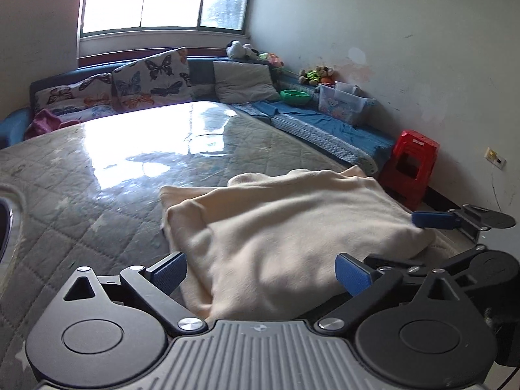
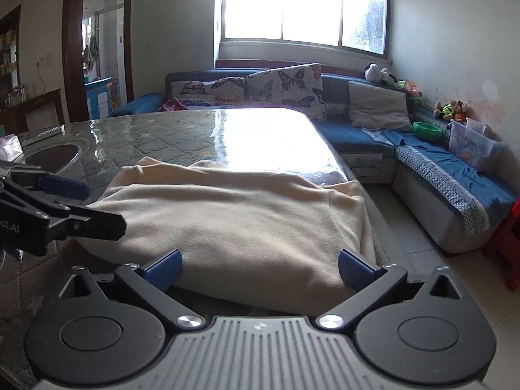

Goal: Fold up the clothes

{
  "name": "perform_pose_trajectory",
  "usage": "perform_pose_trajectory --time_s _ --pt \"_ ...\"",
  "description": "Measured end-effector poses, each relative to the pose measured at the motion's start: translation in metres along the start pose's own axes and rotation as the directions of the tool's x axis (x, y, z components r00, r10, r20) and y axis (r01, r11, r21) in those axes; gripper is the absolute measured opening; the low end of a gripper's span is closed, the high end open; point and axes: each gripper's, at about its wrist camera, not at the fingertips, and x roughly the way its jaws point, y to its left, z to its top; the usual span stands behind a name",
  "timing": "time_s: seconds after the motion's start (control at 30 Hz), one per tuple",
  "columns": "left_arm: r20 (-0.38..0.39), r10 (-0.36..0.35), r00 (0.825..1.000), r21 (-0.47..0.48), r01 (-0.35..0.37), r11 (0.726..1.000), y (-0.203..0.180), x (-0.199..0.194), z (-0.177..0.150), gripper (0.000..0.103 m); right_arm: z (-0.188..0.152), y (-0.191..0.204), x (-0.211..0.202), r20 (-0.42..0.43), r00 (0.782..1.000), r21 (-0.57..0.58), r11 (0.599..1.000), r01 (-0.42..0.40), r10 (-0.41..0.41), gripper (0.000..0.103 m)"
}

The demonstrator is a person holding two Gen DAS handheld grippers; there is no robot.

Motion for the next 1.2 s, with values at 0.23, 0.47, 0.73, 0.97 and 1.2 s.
perform_pose_trajectory --time_s 0.23,0.47,0.73,0.97,1.2 --pt "-0.015 0.04 0.999 -0.031 -0.041 0.999 0.009 0.001 -0.005 0.103 0.005 -0.018 0.01 0.007 0.996 0.093 0.992 0.084 -0.085 0.103" --pt "-0.047 0.054 0.997 -0.06 -0.057 0.997 0.018 0.001 -0.012 0.103 -0.004 -0.032 0.002 0.001 0.992 0.1 0.987 0.125 -0.126 0.103" --pt "-0.073 0.071 0.995 -0.087 -0.077 0.993 0.024 0.0 -0.013 0.103 -0.007 -0.046 0.008 -0.03 0.986 0.129 0.977 0.167 -0.165 0.103" --pt "-0.088 0.083 0.993 -0.106 -0.092 0.99 0.028 -0.006 -0.012 0.103 -0.006 -0.042 -0.008 0.013 0.986 0.129 0.978 0.163 -0.166 0.103" --pt "-0.075 0.151 0.986 -0.106 -0.158 0.982 0.037 -0.014 -0.014 0.103 -0.008 -0.039 0.003 -0.012 0.986 0.125 0.978 0.169 -0.169 0.103"
